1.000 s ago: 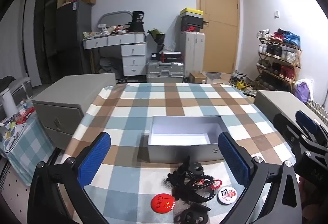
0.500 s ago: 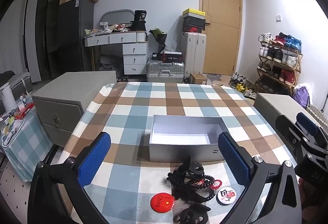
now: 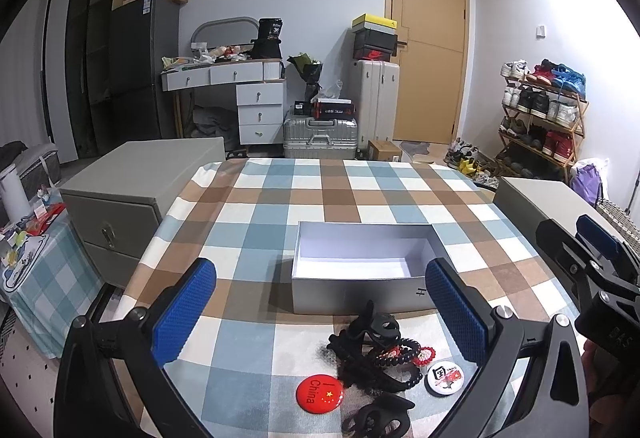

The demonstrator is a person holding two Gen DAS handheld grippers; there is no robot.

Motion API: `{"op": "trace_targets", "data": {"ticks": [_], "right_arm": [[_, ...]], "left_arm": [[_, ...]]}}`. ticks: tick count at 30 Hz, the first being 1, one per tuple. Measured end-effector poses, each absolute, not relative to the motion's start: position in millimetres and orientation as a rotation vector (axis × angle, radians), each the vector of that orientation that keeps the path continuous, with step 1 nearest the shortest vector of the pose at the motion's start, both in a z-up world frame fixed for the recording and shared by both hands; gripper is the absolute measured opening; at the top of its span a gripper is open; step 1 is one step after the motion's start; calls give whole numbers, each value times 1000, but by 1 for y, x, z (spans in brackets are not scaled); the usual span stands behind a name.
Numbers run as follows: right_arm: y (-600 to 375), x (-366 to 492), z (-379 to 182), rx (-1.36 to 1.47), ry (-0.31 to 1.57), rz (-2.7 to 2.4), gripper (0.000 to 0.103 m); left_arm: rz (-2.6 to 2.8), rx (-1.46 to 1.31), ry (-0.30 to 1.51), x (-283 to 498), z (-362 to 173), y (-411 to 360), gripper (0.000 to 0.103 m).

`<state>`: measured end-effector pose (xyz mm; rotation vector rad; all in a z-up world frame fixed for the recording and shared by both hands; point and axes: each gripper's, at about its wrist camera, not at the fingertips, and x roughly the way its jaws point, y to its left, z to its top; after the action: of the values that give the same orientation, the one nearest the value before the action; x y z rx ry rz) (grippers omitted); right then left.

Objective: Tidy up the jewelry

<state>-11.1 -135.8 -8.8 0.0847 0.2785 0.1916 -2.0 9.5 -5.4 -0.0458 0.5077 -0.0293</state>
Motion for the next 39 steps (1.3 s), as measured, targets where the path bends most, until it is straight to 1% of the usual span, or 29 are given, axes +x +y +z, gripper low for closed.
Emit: {"op": "trace_targets", "data": {"ticks": [39], "right_arm": [[-136, -8, -17, 93, 302, 188, 103]], "left_arm": [[-43, -70, 550, -3, -12, 13, 102]]}}
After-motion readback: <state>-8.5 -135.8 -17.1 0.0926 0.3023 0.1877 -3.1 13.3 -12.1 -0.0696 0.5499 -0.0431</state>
